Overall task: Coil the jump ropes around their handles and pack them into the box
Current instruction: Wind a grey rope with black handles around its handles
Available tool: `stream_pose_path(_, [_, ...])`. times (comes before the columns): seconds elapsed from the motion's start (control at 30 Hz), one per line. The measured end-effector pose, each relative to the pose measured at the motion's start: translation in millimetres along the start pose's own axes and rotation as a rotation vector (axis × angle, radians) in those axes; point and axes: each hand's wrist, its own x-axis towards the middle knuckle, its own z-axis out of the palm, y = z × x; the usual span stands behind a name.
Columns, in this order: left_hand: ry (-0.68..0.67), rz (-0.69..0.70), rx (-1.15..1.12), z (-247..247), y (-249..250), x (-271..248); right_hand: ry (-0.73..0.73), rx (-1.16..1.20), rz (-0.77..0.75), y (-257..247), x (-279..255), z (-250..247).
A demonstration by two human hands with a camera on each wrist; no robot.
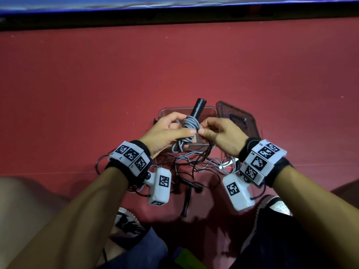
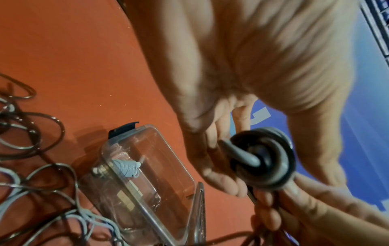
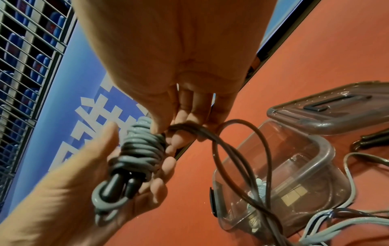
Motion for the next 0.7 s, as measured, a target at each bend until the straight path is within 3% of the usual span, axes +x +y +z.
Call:
stream_pose_path(0.37, [0.089, 0.072, 0.189, -8, -8, 3, -0.001, -0.136, -0.005, -2, -3, 1])
stream_pose_path(0.6, [0.167, 0.082, 0.285, -11, -8, 5, -0.032, 0.022, -0.026, -1, -2, 0])
stream_pose_path(0.7, [0.166, 0.052, 0.277, -11, -9, 6, -0.036, -0.043, -0.01, 2, 0, 0])
